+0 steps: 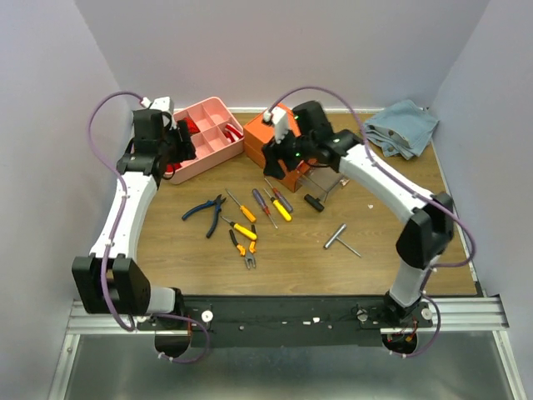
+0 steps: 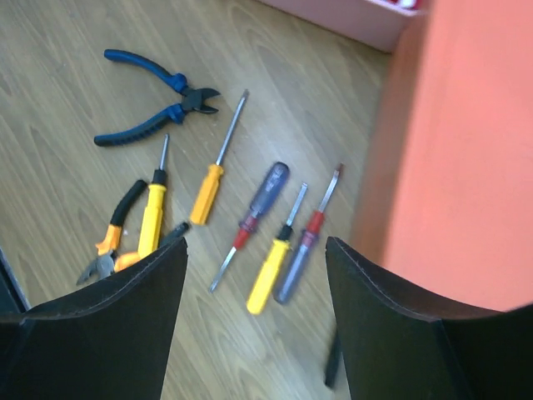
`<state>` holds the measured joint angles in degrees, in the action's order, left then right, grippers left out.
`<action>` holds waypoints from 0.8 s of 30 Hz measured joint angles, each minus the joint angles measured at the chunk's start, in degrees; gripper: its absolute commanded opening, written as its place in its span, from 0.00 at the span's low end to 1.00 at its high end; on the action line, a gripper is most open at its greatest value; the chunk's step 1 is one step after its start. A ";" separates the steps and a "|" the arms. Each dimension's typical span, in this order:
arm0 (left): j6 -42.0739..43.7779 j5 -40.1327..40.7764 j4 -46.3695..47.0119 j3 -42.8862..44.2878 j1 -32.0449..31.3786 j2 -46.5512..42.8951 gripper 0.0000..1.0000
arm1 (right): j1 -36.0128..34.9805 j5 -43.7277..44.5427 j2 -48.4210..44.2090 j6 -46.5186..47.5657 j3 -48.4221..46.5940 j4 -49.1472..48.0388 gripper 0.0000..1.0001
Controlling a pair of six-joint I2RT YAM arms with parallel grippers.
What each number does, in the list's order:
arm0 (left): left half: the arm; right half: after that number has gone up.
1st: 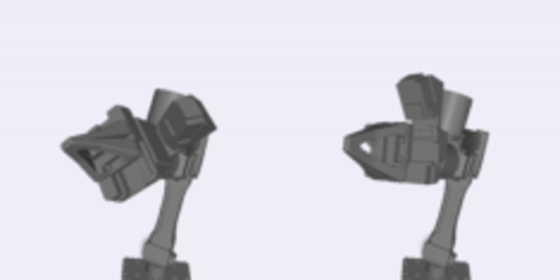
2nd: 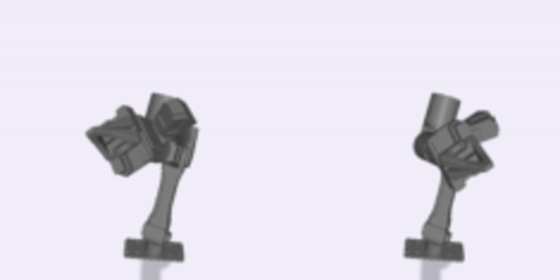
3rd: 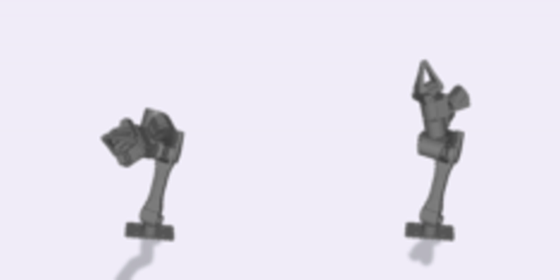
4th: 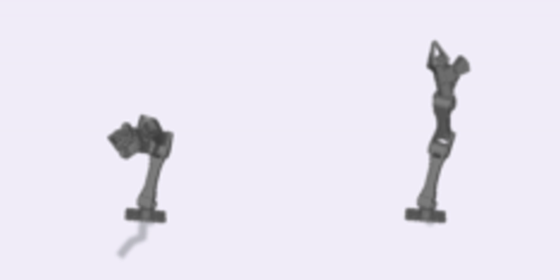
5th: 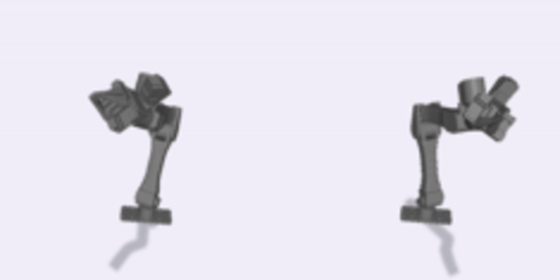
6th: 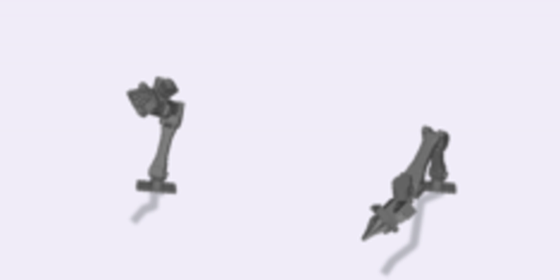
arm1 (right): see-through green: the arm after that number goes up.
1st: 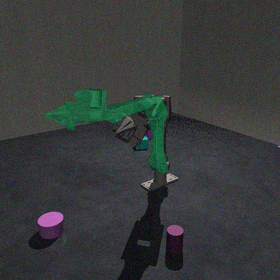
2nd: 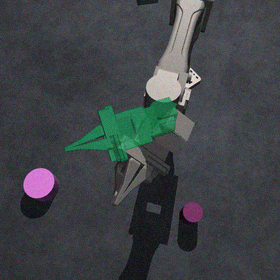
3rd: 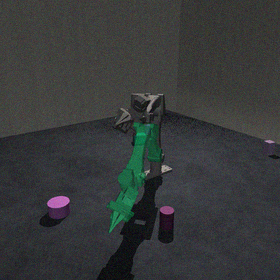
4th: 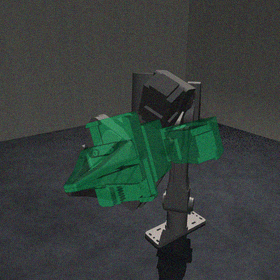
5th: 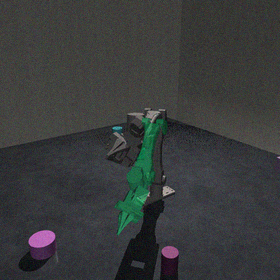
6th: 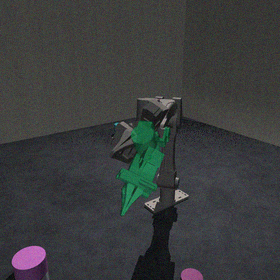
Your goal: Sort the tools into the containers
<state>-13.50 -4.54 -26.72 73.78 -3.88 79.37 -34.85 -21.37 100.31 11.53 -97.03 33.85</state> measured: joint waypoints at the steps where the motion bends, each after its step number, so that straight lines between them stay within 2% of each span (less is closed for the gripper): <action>1: -0.66 0.22 -0.81 -0.31 1.09 -0.76 0.74 | -1.07 0.35 2.03 -0.42 -0.63 -0.52 0.72; 12: -2.58 0.46 -0.37 -7.74 2.16 -20.28 0.75 | -9.49 3.93 20.81 -6.27 -5.03 -1.01 0.66; 24: -6.80 -0.66 -1.79 -15.93 7.89 -24.44 0.74 | -12.07 7.02 28.44 -5.40 -6.36 -0.70 0.67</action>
<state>-20.29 -5.19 -28.51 57.84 4.01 54.94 -46.92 -14.35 128.75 6.13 -103.39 33.15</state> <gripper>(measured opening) 0.745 0.680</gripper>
